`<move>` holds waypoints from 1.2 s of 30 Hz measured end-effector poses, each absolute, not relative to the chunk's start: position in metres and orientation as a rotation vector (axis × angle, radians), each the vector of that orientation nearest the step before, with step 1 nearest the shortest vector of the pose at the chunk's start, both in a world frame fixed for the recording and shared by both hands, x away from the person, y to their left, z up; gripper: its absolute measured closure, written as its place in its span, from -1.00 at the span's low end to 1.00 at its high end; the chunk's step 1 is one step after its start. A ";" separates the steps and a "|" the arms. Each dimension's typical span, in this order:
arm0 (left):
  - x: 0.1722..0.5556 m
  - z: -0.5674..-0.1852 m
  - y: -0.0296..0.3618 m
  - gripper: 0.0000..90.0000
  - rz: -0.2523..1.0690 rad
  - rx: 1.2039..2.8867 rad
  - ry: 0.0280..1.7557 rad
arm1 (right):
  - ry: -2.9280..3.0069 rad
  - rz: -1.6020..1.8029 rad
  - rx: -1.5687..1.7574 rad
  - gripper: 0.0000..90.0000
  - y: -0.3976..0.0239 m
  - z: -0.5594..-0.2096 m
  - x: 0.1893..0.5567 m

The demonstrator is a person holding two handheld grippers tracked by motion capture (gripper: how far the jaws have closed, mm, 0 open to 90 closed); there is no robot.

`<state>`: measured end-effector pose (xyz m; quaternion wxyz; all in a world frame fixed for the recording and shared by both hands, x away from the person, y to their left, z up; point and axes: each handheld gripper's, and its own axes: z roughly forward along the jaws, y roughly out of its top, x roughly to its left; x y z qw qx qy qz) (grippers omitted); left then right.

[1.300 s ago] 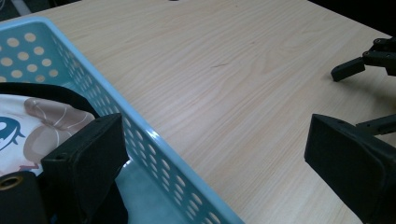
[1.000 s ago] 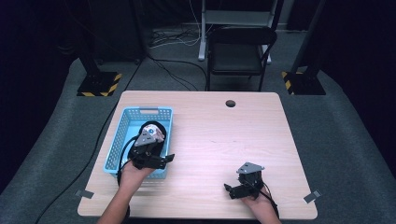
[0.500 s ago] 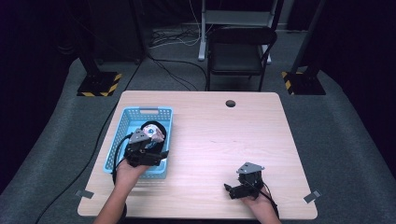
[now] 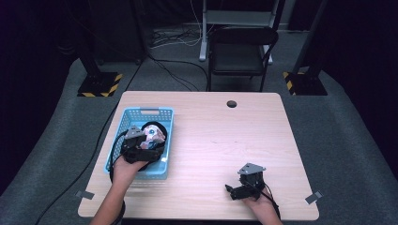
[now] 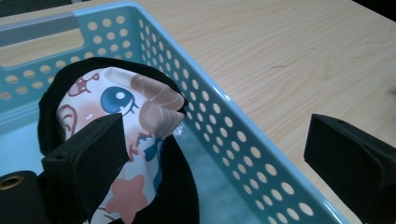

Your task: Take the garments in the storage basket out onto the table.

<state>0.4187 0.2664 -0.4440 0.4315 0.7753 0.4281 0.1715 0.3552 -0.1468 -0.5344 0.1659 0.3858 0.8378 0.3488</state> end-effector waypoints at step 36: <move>0.456 -0.453 0.287 -0.89 0.418 1.944 1.238 | 2.386 0.994 1.098 -1.00 -0.147 -0.534 0.355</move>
